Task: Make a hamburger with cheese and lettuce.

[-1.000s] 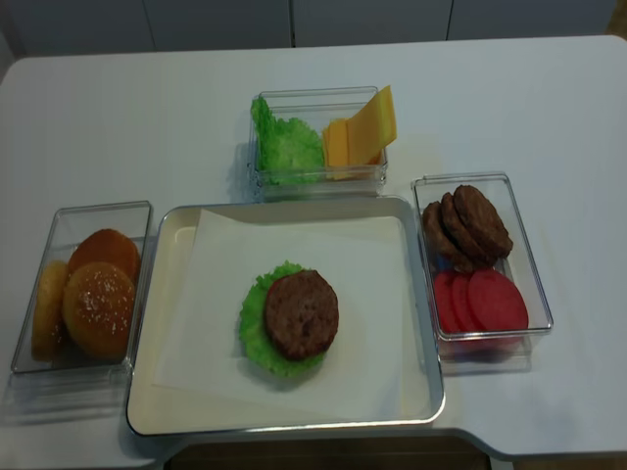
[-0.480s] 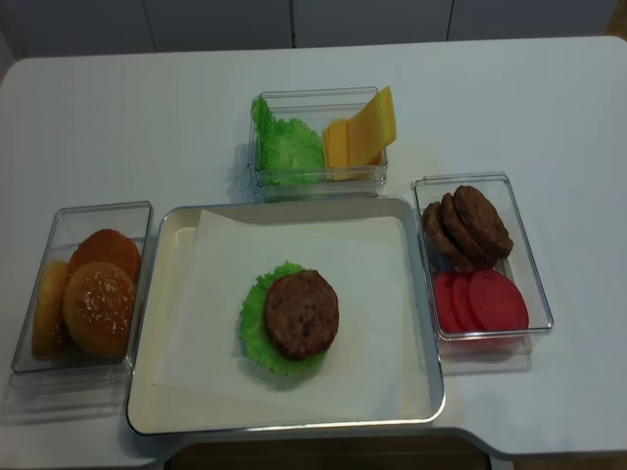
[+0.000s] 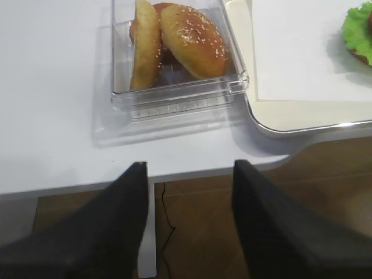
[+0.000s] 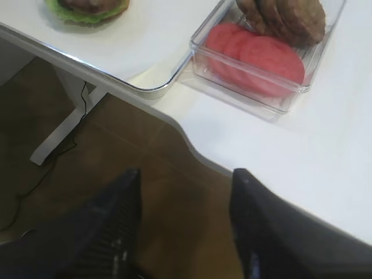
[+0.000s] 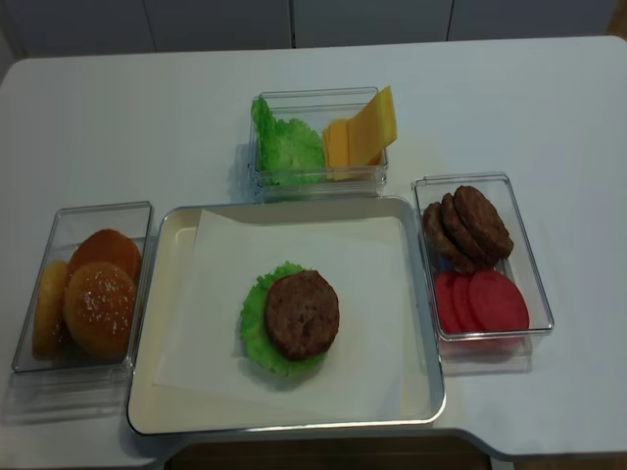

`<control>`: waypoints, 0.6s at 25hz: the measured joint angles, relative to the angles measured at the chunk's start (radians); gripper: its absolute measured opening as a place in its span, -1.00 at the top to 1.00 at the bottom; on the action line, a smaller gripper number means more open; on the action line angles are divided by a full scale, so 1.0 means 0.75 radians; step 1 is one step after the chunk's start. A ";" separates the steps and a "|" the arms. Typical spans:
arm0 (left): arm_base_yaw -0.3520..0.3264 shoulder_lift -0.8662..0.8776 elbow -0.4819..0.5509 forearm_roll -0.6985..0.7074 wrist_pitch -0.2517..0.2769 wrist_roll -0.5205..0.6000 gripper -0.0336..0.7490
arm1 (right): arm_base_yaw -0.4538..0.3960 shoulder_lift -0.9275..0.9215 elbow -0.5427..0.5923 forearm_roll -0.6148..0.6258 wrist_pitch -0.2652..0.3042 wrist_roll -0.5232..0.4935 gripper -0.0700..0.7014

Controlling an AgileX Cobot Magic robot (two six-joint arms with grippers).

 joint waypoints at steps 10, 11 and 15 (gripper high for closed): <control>0.000 0.000 0.000 -0.003 0.000 0.000 0.01 | 0.000 -0.106 0.000 0.007 -0.012 -0.015 -0.09; 0.000 0.000 0.000 -0.003 0.000 0.000 0.01 | 0.000 -0.106 0.001 0.007 -0.012 -0.015 -0.09; 0.000 0.000 0.000 -0.003 0.000 0.000 0.01 | 0.000 -0.106 0.010 0.007 -0.017 -0.015 -0.09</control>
